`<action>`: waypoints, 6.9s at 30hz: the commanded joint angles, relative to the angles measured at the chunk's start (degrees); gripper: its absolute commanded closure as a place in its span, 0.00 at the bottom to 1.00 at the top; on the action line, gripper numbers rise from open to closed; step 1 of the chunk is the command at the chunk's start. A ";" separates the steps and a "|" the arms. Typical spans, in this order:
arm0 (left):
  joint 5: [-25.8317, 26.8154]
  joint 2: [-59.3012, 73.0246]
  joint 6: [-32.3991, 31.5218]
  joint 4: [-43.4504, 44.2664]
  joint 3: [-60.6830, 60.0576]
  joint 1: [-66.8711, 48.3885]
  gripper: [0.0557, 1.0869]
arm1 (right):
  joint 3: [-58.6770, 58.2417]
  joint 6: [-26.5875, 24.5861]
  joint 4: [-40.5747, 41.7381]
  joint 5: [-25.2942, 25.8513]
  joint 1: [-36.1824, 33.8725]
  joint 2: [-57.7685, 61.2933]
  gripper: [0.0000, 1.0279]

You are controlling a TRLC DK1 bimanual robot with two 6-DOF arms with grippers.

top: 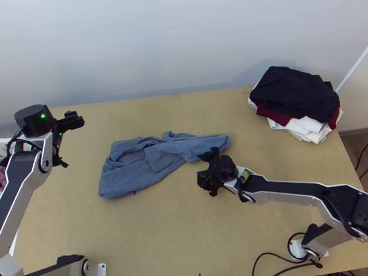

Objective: Fold the t-shirt

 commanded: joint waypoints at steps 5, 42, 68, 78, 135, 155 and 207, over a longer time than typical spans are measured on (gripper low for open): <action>2.04 -1.19 0.81 1.22 -2.04 2.63 0.04 | 2.56 -2.64 2.91 -2.09 -2.65 4.18 0.46; 3.89 -2.69 2.48 1.22 -5.38 3.95 0.04 | 8.37 -0.09 7.66 -3.94 -9.15 7.26 0.97; 13.91 9.88 6.61 -6.86 -14.17 3.42 0.05 | 15.40 8.17 10.21 2.92 -18.03 11.83 0.97; 16.55 15.50 4.50 -7.04 -13.82 1.49 0.05 | 15.22 8.61 10.82 3.27 -18.03 11.74 0.97; 20.94 9.35 -3.94 -12.49 9.21 4.48 0.96 | 25.86 14.23 10.82 11.09 -16.45 -1.80 0.97; 20.94 -4.01 -3.15 -29.10 19.93 6.94 0.96 | 25.94 14.41 1.86 16.63 -5.29 -23.68 0.97; 48.63 8.56 -3.06 -50.63 -5.47 14.59 0.07 | 10.04 26.19 -6.23 14.08 -10.12 -16.83 0.97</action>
